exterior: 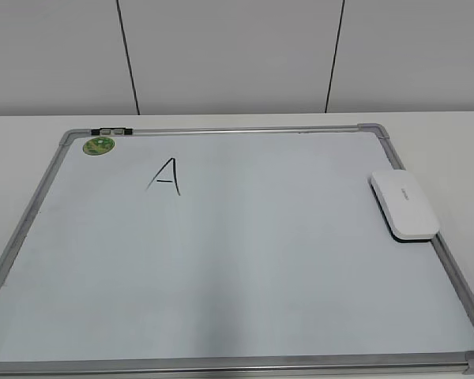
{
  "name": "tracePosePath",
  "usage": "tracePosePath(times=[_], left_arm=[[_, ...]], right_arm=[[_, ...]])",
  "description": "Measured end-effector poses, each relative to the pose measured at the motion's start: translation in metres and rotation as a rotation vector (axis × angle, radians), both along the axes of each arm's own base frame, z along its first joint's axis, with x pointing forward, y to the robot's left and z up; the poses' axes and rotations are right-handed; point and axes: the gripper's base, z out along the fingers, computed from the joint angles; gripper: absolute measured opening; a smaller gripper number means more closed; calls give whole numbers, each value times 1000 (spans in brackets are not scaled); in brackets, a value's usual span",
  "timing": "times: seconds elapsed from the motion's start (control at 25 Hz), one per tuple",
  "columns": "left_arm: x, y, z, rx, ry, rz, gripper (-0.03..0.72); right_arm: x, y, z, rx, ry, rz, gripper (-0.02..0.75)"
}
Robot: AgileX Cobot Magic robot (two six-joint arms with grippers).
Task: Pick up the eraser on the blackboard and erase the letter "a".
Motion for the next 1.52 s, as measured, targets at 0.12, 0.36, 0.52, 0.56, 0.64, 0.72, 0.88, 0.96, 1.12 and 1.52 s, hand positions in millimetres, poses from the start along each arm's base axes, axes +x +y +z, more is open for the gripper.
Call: tracePosePath(times=[0.12,0.36,0.52,0.56,0.64,0.72,0.88,0.96,1.12,1.52], left_arm=[[0,1,0,5,-1,3,554],[0,1,0,8,-1,5,554],[0,1,0,8,-1,5,540],[0,1,0,8,-1,5,536],[0,1,0,8,-1,5,530],[0,1,0,8,-1,5,527],[0,1,0,8,-1,5,526],[-2,1,0,7,-14,5,526],[-12,3,3,-1,-80,18,519],[-43,6,5,-14,-288,96,514]], right_arm=[[0,0,0,1,0,-1,587],[0,0,0,3,0,-3,587],[0,0,0,3,0,-3,587],[0,0,0,3,0,-3,587],[0,0,0,3,0,-3,587],[0,0,0,3,0,-3,587],[0,0,0,3,-1,-3,587],[0,0,0,3,-1,-3,587],[-4,0,1,5,-27,-8,587],[-32,-2,2,5,-221,-104,587]])
